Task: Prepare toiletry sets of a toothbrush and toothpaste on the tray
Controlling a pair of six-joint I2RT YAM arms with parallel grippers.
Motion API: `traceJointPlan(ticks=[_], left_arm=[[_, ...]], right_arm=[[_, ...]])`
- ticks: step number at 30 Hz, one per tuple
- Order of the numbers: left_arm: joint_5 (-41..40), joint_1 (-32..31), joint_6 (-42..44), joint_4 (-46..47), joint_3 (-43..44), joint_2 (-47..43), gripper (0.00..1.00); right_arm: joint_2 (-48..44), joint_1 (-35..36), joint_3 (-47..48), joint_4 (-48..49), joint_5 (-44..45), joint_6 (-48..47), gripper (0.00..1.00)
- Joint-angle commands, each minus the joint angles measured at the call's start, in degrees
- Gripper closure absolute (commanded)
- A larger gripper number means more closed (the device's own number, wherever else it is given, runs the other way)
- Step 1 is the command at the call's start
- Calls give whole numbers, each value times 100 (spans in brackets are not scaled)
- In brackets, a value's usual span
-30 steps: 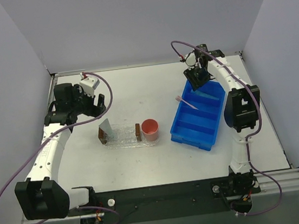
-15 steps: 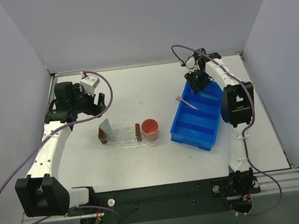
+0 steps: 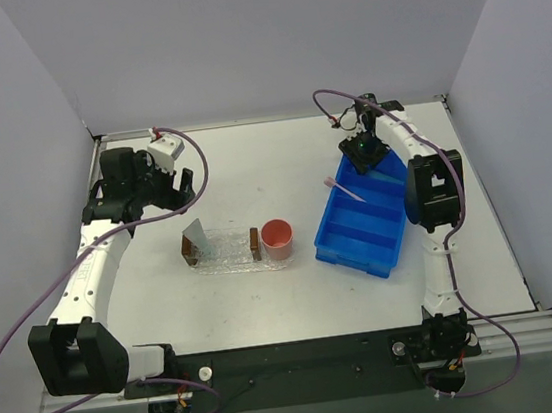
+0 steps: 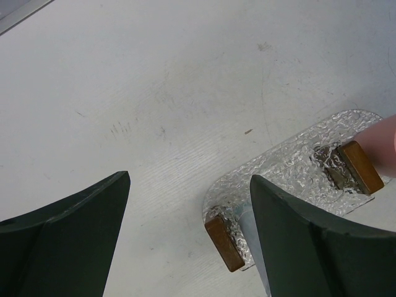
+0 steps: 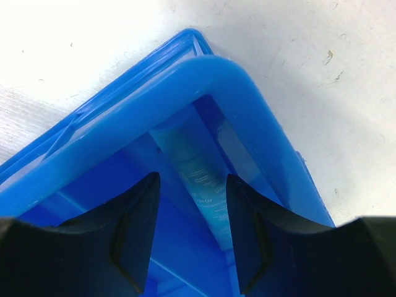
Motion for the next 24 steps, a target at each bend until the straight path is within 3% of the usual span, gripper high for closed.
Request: traceJointPlan(ticks=[1,24], left_arm=[[-26,21,57,70,246,-49,11],[-113,29,206,-158,360,-110,11]], right_arm=[[42,-23,-36,-135,188,-168,57],[-441,-15,-1266,375,-269,-555,59]])
